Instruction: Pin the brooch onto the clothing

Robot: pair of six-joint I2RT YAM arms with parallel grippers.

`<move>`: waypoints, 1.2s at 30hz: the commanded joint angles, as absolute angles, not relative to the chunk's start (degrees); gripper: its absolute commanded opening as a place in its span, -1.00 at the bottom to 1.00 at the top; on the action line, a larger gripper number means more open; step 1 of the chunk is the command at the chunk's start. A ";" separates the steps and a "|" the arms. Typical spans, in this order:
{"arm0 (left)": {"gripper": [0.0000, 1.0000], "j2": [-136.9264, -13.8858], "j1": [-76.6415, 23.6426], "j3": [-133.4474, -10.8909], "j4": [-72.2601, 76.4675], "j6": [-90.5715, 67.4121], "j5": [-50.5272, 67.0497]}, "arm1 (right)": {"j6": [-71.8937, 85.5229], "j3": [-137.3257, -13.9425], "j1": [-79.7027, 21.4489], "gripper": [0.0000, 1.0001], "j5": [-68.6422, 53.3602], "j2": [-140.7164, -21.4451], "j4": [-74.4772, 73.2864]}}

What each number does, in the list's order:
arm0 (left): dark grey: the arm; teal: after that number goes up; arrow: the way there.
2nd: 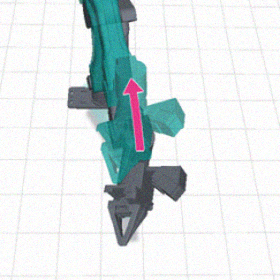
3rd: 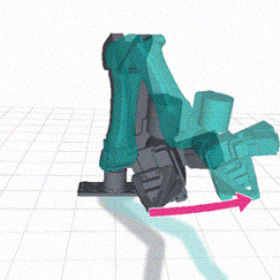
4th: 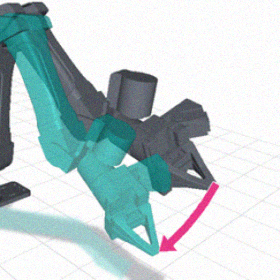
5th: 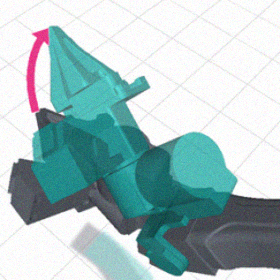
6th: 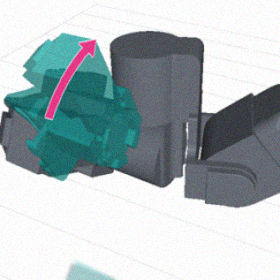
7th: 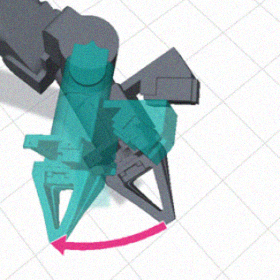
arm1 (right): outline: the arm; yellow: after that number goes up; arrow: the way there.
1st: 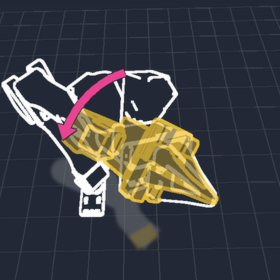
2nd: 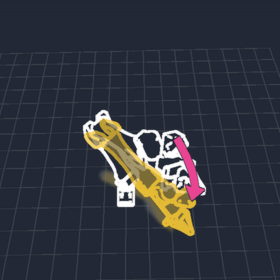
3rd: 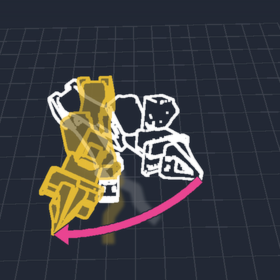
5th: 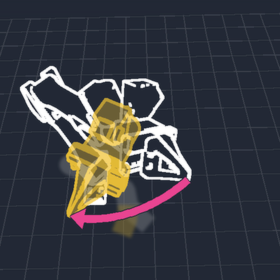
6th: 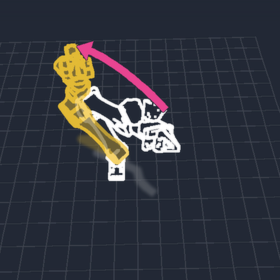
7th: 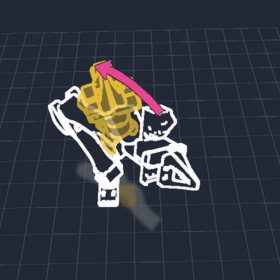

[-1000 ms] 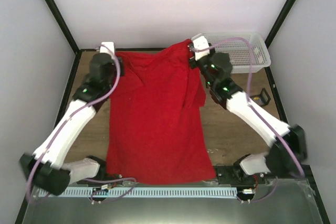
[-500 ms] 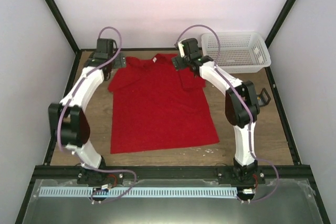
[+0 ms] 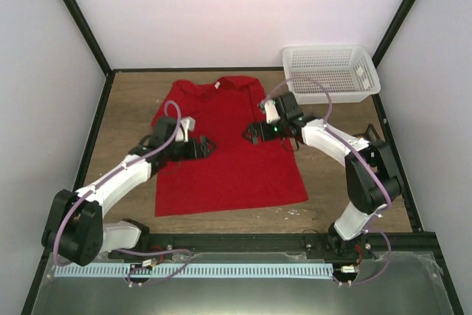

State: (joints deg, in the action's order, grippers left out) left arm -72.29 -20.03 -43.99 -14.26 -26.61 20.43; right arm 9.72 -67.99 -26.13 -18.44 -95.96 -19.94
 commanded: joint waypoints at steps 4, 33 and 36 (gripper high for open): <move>0.92 -72.60 -25.93 -30.97 -1.12 -41.79 16.87 | 18.12 -52.12 -25.93 1.00 -24.65 -90.96 -13.56; 0.99 -26.99 -28.30 -24.27 -29.28 -59.10 7.78 | 34.25 -35.16 -31.99 1.00 -18.60 -62.68 -18.99; 1.00 -40.09 -28.29 -25.22 -17.21 -55.55 10.03 | 31.73 -38.91 -30.11 1.00 -21.44 -71.30 -13.81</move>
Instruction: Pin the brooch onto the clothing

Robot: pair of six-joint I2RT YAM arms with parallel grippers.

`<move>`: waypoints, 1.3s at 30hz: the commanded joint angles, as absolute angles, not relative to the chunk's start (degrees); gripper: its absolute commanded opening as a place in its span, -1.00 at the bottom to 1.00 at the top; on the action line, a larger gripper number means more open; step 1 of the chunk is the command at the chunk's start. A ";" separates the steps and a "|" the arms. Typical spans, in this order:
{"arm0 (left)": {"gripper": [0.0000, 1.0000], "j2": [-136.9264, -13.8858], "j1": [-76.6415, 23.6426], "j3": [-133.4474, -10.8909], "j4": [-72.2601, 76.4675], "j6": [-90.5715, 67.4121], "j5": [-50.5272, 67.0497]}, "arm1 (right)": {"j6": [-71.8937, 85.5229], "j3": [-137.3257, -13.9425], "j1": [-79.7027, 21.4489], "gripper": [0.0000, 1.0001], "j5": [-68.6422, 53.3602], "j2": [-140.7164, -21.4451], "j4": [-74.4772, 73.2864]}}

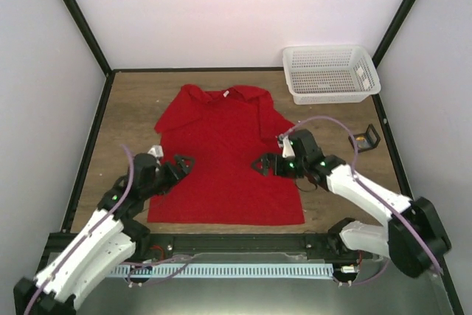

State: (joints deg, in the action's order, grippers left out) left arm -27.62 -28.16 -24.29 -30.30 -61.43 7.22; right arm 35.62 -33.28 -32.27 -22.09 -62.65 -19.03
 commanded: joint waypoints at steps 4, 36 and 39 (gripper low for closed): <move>1.00 -57.84 -28.55 -27.98 -11.27 -52.10 7.50 | 27.88 -42.26 -29.71 1.00 -23.49 -81.13 -11.08; 0.94 -89.50 -27.82 -63.89 -12.70 -32.53 4.85 | 20.29 -47.16 -25.12 1.00 -21.35 -80.84 -8.50; 0.84 -99.90 -25.71 -69.35 -6.24 -33.77 12.59 | 20.37 -46.01 -24.37 1.00 -20.97 -82.16 -8.23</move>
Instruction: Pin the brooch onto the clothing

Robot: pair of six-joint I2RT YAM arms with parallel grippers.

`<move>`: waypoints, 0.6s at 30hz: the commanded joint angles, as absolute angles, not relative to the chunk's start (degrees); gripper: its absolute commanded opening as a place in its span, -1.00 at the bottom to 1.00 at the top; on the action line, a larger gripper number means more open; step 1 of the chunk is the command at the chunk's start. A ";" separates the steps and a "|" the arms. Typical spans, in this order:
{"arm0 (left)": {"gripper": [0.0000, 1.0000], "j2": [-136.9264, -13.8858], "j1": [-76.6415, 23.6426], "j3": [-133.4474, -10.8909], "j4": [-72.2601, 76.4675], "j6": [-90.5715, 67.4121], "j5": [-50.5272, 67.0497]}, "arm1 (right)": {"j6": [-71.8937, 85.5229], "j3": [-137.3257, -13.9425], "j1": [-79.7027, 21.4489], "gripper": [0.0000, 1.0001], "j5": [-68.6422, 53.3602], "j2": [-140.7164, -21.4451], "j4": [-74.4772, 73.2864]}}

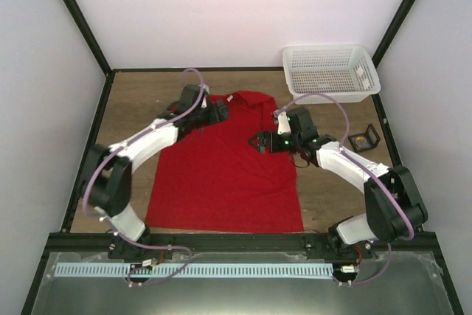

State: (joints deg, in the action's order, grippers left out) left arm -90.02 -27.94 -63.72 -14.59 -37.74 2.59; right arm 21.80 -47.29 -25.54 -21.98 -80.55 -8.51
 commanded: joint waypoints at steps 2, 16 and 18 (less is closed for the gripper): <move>0.82 -105.20 -24.10 -71.18 -1.51 -36.47 16.38 | 20.62 -44.77 -24.22 1.00 -21.80 -82.64 -7.58; 0.89 -136.92 -15.65 -101.73 6.79 -43.18 21.11 | 23.05 -40.78 -24.17 1.00 -26.48 -82.99 -6.21; 0.89 -142.62 -14.18 -115.86 7.16 -40.98 23.18 | 23.80 -40.07 -24.17 1.00 -27.41 -81.76 -6.06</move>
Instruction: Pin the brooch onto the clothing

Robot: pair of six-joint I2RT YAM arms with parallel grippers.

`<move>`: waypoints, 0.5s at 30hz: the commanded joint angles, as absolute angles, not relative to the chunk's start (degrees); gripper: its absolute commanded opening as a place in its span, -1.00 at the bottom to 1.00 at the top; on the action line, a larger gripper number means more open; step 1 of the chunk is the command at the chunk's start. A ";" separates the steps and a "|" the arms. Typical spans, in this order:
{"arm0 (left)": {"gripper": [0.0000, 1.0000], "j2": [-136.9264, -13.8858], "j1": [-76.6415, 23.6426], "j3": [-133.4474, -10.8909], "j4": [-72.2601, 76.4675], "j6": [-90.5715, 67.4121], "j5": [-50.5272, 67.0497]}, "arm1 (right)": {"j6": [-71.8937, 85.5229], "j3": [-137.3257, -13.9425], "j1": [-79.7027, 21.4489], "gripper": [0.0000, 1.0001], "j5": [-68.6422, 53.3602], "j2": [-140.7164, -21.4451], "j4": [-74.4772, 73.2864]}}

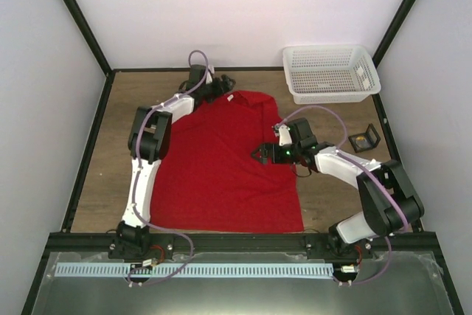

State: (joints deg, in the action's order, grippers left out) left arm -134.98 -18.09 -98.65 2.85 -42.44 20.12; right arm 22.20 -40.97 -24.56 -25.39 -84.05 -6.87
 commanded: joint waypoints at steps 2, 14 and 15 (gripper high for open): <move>0.89 -147.88 -13.66 -130.40 -0.19 -34.75 22.65 | 24.06 -39.95 -24.17 1.00 -27.00 -80.59 -7.01; 0.93 -115.01 -13.19 -99.83 -12.58 -19.64 17.76 | 22.10 -43.09 -24.17 1.00 -21.63 -78.50 -10.48; 0.93 -112.48 -13.25 -95.17 -12.23 -19.52 17.79 | 22.22 -44.53 -24.17 1.00 -21.37 -79.83 -10.64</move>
